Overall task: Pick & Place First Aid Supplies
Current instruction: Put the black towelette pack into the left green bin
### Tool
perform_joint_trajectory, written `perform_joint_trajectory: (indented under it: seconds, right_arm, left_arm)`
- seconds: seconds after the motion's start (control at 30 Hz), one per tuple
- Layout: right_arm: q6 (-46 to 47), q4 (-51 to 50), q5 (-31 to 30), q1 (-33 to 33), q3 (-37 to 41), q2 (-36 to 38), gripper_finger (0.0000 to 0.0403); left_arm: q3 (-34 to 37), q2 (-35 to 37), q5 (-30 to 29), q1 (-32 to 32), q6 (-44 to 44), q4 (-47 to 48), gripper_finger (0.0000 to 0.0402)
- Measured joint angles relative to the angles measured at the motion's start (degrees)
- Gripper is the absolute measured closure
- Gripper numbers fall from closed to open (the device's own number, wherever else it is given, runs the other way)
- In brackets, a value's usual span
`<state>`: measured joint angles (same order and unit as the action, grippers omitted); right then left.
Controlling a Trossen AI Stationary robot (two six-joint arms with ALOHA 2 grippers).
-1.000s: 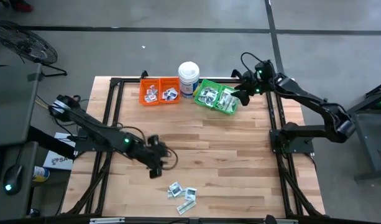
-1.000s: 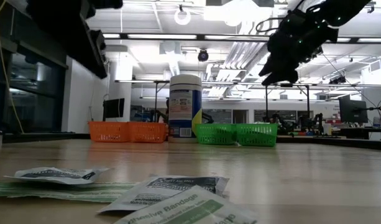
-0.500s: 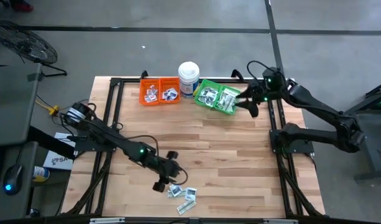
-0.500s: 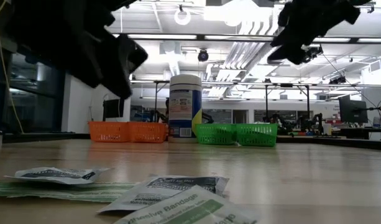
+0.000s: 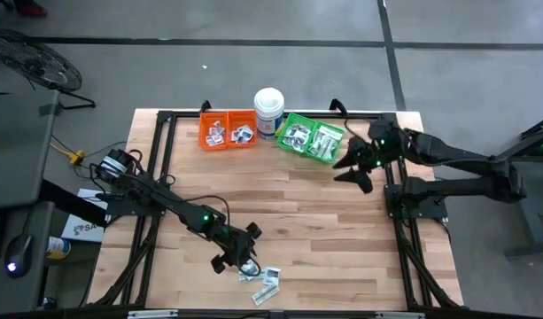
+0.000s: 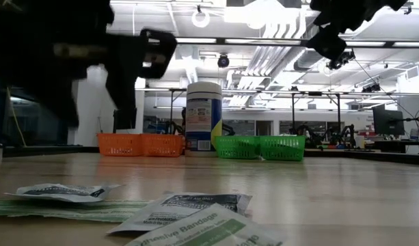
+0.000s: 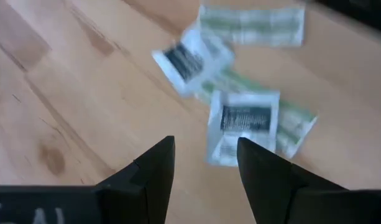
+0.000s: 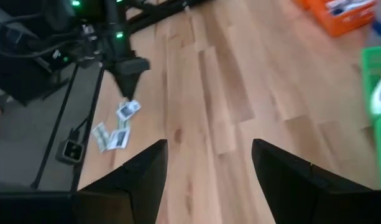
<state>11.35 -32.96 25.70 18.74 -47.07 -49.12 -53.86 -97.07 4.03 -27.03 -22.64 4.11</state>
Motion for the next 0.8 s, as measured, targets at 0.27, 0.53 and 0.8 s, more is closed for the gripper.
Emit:
perform_joint_trajectory:
  seconds: [0.27,0.53,0.8]
  right_arm:
    - [7.9,0.3,-12.1,-12.9,0.0,0.1,0.0176]
    - [13.7,1.1,-19.6,-20.4,0.0,-0.3,0.0176]
    - [17.0,1.4,-24.3,-24.7,0.0,-1.3,0.0176]
  left_arm:
    - [-1.0,-2.9,-1.8,0.0,-7.0,0.3,0.0232]
    - [-1.3,-3.2,-0.2,0.0,-8.9,-0.2,0.0232]
    - [-1.4,-4.7,0.0,0.0,-10.7,-0.8,0.0232]
